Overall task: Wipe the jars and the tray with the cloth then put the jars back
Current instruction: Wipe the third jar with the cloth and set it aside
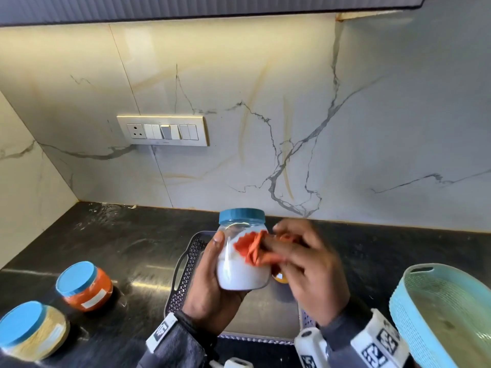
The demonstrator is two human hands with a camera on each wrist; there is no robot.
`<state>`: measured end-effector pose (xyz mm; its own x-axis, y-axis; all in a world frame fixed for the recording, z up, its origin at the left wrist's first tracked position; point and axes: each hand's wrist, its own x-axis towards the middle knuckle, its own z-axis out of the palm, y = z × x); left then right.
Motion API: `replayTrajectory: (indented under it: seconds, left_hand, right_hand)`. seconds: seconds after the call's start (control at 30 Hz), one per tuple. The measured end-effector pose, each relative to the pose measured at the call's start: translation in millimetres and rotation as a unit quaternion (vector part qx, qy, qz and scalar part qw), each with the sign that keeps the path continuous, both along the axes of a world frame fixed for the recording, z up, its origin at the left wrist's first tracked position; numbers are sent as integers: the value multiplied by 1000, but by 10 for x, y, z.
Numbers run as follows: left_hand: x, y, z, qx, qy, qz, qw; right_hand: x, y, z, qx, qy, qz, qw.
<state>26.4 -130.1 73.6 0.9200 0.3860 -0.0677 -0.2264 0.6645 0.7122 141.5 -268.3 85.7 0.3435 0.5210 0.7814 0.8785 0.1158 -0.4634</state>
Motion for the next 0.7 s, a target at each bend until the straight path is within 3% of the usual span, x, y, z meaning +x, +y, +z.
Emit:
replayTrajectory:
  seconds: [0.1,0.17,0.27,0.43,0.57,0.7]
  left_hand:
    - [11,-73,47,1,-16,4,1000]
    - [25,-62,62,11,-27,19,999]
    - [28,18,69,14,-24,27,999]
    - [50,71,131,128,58,11,990]
    - [65,57,134,162,84,19,983]
    - [72,4,166,131,96,-31,986]
  right_hand:
    - [59,87,62,41,123,-12,992]
    - [-66,65,24,41,152,5,987]
    - [-213,-35,-62,21,90,7,996]
    - [-56,17,-134,-12,33,-21,999]
    - [2,91,39,-44,61,6,997]
    - [116,240,214,-50,64,-11,997]
